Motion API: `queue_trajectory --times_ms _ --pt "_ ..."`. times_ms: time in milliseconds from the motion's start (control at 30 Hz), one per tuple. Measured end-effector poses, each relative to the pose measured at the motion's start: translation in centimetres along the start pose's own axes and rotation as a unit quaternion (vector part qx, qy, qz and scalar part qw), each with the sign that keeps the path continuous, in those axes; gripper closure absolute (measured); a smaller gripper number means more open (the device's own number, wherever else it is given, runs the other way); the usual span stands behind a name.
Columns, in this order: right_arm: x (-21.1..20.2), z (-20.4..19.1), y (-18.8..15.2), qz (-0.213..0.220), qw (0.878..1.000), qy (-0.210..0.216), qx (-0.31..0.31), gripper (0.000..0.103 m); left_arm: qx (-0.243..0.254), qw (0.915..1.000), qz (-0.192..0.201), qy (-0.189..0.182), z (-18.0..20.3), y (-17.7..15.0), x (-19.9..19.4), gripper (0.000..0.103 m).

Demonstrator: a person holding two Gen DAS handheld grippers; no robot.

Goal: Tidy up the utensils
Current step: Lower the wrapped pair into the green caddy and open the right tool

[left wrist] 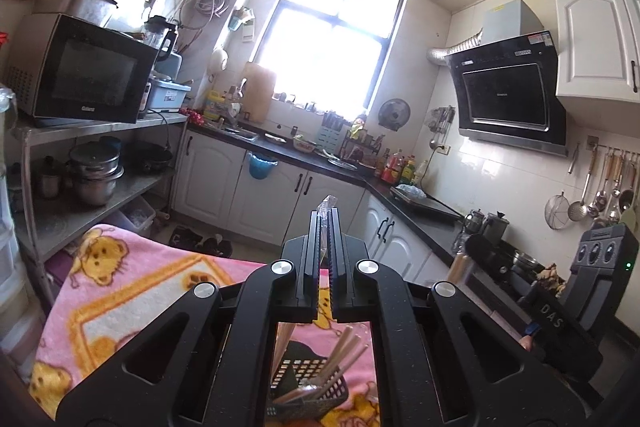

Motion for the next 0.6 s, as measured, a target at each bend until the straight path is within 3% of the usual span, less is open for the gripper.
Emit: queue_trajectory --times_ms 300,600 --pt "3.7 0.6 0.5 -0.016 1.0 -0.012 -0.007 0.102 -0.019 0.9993 -0.023 0.024 -2.0 -0.6 3.6 0.101" --pt "8.3 1.5 -3.6 -0.103 0.995 -0.013 -0.009 0.102 -0.035 0.9947 -0.091 0.033 -4.1 -3.4 7.8 0.101"
Point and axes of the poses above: each gripper's, at about its wrist camera, not at the fingertips, and x roughly the way its jaws point, z to its right, y to its top, the point moved 1 cm from there along x, roughly the way its jaws point, and after that the axes turned 14 degrees about -z, right-handed, at the moved point
